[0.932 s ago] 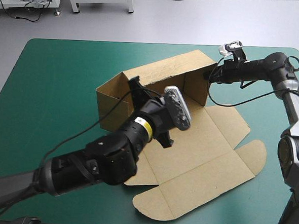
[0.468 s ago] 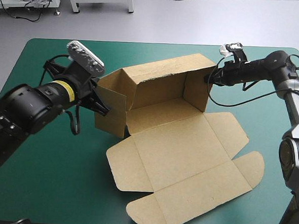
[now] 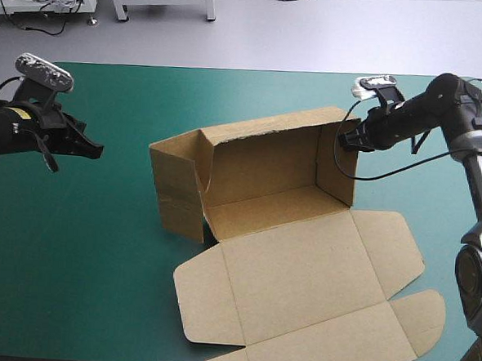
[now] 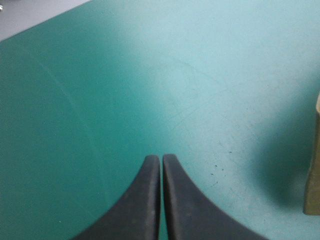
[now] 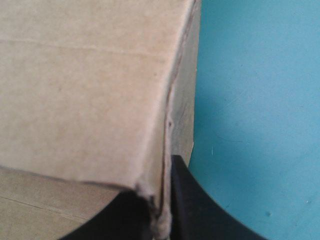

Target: Fold the box

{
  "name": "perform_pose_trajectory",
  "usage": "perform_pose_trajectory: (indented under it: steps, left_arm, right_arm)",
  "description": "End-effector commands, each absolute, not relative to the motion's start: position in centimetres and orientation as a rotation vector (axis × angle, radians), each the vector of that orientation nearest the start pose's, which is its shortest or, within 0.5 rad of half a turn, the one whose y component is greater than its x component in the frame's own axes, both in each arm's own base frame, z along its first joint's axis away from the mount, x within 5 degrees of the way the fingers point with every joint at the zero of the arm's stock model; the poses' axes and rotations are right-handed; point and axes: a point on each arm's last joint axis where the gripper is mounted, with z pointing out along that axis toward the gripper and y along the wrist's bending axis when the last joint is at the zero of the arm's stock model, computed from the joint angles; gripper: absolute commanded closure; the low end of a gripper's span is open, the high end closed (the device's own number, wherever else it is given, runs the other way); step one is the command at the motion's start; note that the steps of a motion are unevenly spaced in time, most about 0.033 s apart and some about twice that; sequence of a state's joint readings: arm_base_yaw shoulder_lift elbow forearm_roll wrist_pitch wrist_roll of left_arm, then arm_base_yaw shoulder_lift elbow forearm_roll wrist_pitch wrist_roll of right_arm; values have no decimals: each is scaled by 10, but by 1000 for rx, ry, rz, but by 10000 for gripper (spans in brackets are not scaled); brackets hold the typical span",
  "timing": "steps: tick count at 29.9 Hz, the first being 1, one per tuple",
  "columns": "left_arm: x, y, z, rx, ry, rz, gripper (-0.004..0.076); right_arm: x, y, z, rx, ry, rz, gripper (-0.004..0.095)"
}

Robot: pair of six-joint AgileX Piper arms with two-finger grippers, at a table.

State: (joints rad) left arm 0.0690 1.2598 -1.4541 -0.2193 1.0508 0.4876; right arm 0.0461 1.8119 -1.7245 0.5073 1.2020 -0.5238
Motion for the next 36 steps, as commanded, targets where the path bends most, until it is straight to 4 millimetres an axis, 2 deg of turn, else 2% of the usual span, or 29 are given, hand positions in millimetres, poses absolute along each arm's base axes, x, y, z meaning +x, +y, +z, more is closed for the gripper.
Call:
perform_pose_trajectory:
  steps: [1,5,8,12,15,19,22,26,36]
  left_arm:
    - [255,17,442,362,2206,-64,717]
    - [264,30,429,349,2286,-63,717]
    - [269,30,419,387,2349,-95,717]
    - [275,27,412,394,2365,-168,717]
    - [276,27,412,399,2365,-171,717]
    - [276,27,412,416,2366,-168,717]
    - [276,27,412,416,2366,-168,717]
    - [276,27,411,415,2366,-168,717]
    - [277,24,412,415,2351,-209,717]
  right_arm:
    - [366,79,360,-625,2560,518,912]
    - [361,103,355,-675,2616,393,914]
    - [362,110,346,-700,2652,298,914]
    - [376,113,328,-708,2669,272,914]
    - [390,116,317,-714,2606,256,914]
    - [407,119,321,-676,2431,215,914]
    - [416,120,320,-655,2361,197,914]
    - [423,121,309,-698,2352,176,914]
    - [440,126,283,-679,2349,168,911]
